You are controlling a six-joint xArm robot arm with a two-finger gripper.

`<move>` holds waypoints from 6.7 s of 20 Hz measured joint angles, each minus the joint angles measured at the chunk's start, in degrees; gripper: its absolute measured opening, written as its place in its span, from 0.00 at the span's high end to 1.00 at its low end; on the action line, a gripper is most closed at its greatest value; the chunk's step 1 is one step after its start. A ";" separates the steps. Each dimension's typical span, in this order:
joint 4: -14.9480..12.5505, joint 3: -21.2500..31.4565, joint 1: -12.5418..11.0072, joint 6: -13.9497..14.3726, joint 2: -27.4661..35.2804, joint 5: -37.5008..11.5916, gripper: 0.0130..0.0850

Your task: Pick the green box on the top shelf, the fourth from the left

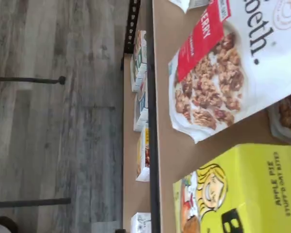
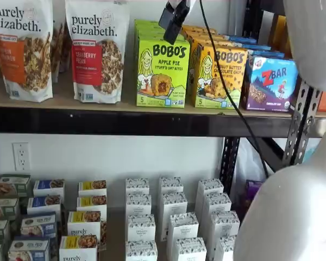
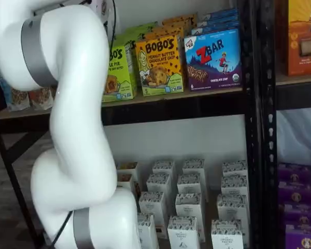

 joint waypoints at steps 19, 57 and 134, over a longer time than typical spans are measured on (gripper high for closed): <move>-1.38 -5.66 -1.74 -2.19 6.53 1.19 0.00; -6.63 -9.41 0.77 -1.35 13.27 3.79 0.00; -3.71 -4.77 2.26 0.91 6.81 7.21 0.83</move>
